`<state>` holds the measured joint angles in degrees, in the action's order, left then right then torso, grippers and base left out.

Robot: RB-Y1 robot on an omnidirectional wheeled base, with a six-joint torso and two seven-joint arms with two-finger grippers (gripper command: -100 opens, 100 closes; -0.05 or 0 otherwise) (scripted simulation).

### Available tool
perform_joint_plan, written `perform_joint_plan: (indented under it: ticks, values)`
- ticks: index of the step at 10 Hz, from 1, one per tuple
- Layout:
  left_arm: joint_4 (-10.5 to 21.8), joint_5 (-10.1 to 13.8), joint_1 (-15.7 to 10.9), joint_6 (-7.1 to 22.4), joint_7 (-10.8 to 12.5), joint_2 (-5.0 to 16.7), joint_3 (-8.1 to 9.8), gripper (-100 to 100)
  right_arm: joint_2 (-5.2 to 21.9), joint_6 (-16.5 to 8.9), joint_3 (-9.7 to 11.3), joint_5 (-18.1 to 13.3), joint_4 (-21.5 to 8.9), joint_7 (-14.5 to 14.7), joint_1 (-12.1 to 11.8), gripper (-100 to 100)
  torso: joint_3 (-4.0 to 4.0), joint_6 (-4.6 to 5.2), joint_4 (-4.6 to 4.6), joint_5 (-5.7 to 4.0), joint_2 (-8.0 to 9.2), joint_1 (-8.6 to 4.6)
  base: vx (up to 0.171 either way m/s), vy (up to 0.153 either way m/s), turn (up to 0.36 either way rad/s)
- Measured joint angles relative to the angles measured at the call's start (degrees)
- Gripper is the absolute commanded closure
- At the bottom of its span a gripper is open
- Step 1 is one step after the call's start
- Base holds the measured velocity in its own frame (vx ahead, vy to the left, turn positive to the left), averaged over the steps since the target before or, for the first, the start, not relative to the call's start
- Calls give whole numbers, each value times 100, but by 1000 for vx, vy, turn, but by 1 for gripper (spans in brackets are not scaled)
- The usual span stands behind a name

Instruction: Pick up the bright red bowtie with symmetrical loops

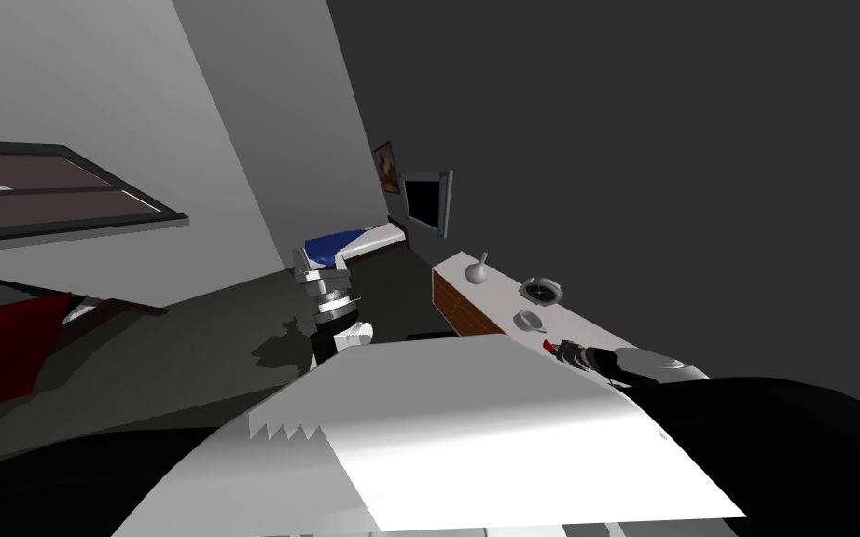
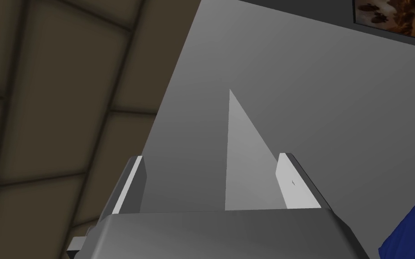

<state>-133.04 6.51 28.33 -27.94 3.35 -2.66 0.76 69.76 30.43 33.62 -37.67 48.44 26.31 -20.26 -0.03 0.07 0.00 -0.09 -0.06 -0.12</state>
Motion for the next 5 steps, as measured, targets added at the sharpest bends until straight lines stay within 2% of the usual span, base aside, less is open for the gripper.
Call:
perform_joint_plan:
  ticks: [1, 2, 3, 4, 5]
  values:
    - [0, 0, 0, 0, 0, 0, 0, 0, 0, 0, 0, 0, 0, 0, 0, 0, 0, 0, 0, 0, -1, 0, 0, 0, 0]
    - [0, 0, 0, 0, 0, 0, 0, 0, 0, 0, 0, 0, 0, 1, 0, 100, -1, 0, 0, 0, -1, 0, 45, 16, -234]
    - [0, 0, 1, 0, 0, 0, 1, 0, 127, -12, -19, 14, 171, -15, -71, 100, -5, 14, -4, 5, -8, 7, 75, 39, -298]
    - [0, 0, 1, 0, 0, 0, 0, 0, 270, 16, -10, 6, 287, -40, -89, 100, -10, 12, -5, 6, -18, 16, 30, 22, -60]
    - [0, 0, 0, 0, 0, 0, 0, 0, 286, 27, -6, 2, 294, -45, -95, 0, -8, 2, -3, 2, -13, 11, 0, 0, 0]
